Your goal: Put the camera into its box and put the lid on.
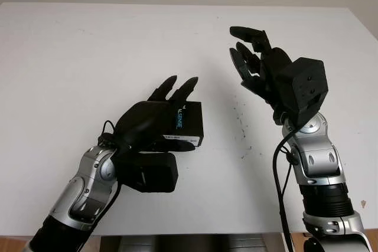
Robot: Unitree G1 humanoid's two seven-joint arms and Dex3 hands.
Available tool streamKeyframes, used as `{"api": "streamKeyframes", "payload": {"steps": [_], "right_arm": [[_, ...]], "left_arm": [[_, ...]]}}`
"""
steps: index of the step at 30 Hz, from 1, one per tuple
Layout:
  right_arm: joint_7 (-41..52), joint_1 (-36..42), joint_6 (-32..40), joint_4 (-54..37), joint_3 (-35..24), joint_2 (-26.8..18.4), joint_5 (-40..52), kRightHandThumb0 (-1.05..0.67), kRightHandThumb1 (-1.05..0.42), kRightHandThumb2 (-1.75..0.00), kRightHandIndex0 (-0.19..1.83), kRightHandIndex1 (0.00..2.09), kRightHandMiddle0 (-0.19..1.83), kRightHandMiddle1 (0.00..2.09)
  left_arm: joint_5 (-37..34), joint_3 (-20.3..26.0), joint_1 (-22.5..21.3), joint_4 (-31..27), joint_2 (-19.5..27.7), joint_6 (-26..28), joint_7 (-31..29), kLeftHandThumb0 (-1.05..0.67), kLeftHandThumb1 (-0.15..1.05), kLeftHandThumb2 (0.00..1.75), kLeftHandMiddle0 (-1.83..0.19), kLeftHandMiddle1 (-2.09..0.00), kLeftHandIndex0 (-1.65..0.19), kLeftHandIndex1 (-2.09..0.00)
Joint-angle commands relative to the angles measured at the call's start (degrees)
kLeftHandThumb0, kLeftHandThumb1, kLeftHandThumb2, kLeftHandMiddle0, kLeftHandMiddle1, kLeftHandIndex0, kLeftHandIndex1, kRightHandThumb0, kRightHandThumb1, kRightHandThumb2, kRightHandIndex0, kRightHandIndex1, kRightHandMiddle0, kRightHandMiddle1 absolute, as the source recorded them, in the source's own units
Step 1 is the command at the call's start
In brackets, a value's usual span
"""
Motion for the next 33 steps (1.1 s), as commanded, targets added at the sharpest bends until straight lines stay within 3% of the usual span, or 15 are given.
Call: {"api": "streamKeyframes", "payload": {"steps": [1, 5, 9, 13, 17, 21, 26, 33], "right_arm": [[-0.2, 0.2, -0.8, -0.2, 0.1, 0.1, -0.2, -0.71, -1.05, -0.53, 0.15, 0.06, -0.19, 1.03], [-0.1, 0.4, -0.7, -0.3, -0.2, 0.4, 0.2, -0.70, -1.05, -0.52, 0.15, 0.05, -0.19, 0.81], [-0.1, 0.4, -0.6, -0.3, -0.3, 0.4, 0.3, -0.70, -1.05, -0.52, 0.15, 0.05, -0.19, 0.73], [0.3, 0.4, 0.3, -0.9, -0.5, 0.3, 0.7, -0.71, -1.05, -0.52, 0.14, 0.05, -0.19, 0.63], [0.1, 0.3, 0.0, -0.6, -0.6, 0.4, 0.8, -0.72, -1.05, -0.53, 0.13, 0.05, -0.19, 0.62], [-0.1, 0.2, -0.7, -0.3, -0.8, 0.6, 1.1, -0.70, -1.05, -0.51, 0.11, 0.04, -0.18, 0.53], [0.3, 0.0, -1.0, -0.2, -1.1, 1.1, 2.5, -0.70, -1.05, -0.53, 0.02, 0.02, -0.14, 0.34], [-1.7, 0.2, 0.0, -1.6, 0.7, 2.3, 0.5, -0.77, -1.05, -0.56, -0.10, 0.01, -0.15, 0.15]], "left_arm": [[-0.5, -0.3, 0.4, -0.1, -0.2, -1.2, 0.5, -0.60, 1.05, 0.12, 0.19, 0.00, 0.18, -0.02], [-0.5, -0.2, 0.3, -0.4, 0.1, -1.3, -0.2, -0.60, 1.05, 0.14, 0.19, 0.00, 0.19, -0.03], [-1.7, 0.2, 0.3, -1.1, 0.8, -1.4, -2.0, -0.63, 1.05, 0.16, 0.19, 0.00, 0.19, -0.01], [-6.6, 2.5, 0.6, -3.8, 2.0, -0.5, -6.2, -0.76, 1.05, 0.33, 0.19, 0.00, 0.19, 0.00], [-15.5, 8.3, 0.4, -9.7, 3.2, 4.1, -11.6, -0.82, 1.05, 0.61, 0.19, 0.00, 0.19, 0.00], [-20.1, 14.5, -0.4, -10.9, 3.2, 4.5, -9.1, -0.80, 1.05, 0.66, 0.19, 0.00, 0.19, 0.00], [-26.3, 20.9, -4.5, -5.3, 1.5, 3.8, -4.1, -0.80, 1.05, 0.64, 0.19, 0.00, 0.19, 0.00], [-39.2, 26.9, -11.8, 7.0, -6.4, 4.7, 4.2, -0.78, 1.05, 0.62, 0.19, 0.00, 0.19, 0.00]]}}
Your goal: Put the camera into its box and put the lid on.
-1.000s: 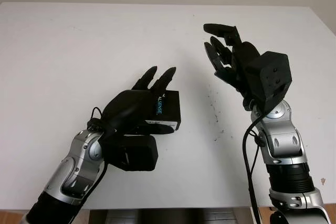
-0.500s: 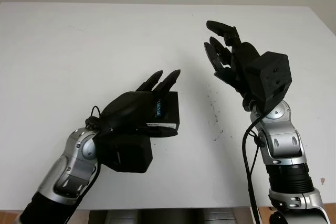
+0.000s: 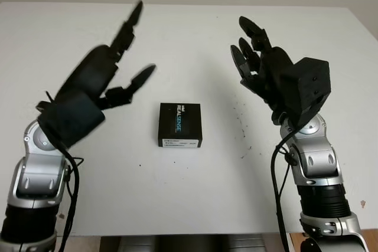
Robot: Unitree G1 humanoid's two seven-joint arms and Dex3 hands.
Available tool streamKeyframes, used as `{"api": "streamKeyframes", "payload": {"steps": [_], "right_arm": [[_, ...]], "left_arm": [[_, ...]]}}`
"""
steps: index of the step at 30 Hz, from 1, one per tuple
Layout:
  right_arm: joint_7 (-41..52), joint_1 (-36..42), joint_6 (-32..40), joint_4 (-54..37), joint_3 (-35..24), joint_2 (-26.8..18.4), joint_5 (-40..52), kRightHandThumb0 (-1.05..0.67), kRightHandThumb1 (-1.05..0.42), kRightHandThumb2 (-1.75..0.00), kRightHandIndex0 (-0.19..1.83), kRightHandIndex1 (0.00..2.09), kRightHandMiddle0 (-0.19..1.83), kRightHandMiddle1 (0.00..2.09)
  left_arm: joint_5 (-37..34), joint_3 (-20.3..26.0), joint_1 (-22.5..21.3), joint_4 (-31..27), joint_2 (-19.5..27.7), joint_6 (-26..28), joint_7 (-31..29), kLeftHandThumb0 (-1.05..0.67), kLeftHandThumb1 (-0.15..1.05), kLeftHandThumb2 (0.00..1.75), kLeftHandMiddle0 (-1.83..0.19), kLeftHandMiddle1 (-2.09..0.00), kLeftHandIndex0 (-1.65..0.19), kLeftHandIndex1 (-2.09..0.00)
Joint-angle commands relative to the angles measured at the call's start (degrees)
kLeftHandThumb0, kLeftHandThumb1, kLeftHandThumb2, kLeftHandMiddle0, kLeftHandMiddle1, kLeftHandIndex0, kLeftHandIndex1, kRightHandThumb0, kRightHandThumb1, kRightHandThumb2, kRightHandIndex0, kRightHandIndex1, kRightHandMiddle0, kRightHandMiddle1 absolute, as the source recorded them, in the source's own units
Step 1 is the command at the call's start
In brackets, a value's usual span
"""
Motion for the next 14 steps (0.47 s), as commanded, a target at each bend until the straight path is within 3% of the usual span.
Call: {"api": "streamKeyframes", "payload": {"steps": [1, 8, 14], "right_arm": [[-0.7, 0.0, 0.2, -1.5, 0.5, 0.2, -0.9, -0.78, -1.05, -0.56, -0.11, 0.01, -0.16, 0.14], [-3.0, 0.4, -2.3, 0.2, -0.1, 3.8, 0.5, -0.82, -1.05, -0.57, -0.19, 0.00, -0.19, 0.03], [-4.4, 0.6, -2.5, 0.5, 0.4, 5.5, 0.5, -0.83, -1.05, -0.60, -0.19, 0.00, -0.18, 0.01]], "left_arm": [[-2.3, 1.0, -1.7, 3.0, -1.5, -0.4, 1.0, -0.78, 1.05, 0.62, 0.19, 0.00, 0.19, 0.00], [-10.3, 3.7, -6.7, 14.6, -6.5, -3.4, 4.0, -0.77, 1.05, 0.63, 0.19, 0.00, 0.19, 0.00], [-13.2, 4.4, -10.1, 25.4, -6.8, -8.6, 2.4, -0.76, 1.05, 0.64, 0.19, 0.00, 0.19, 0.00]]}}
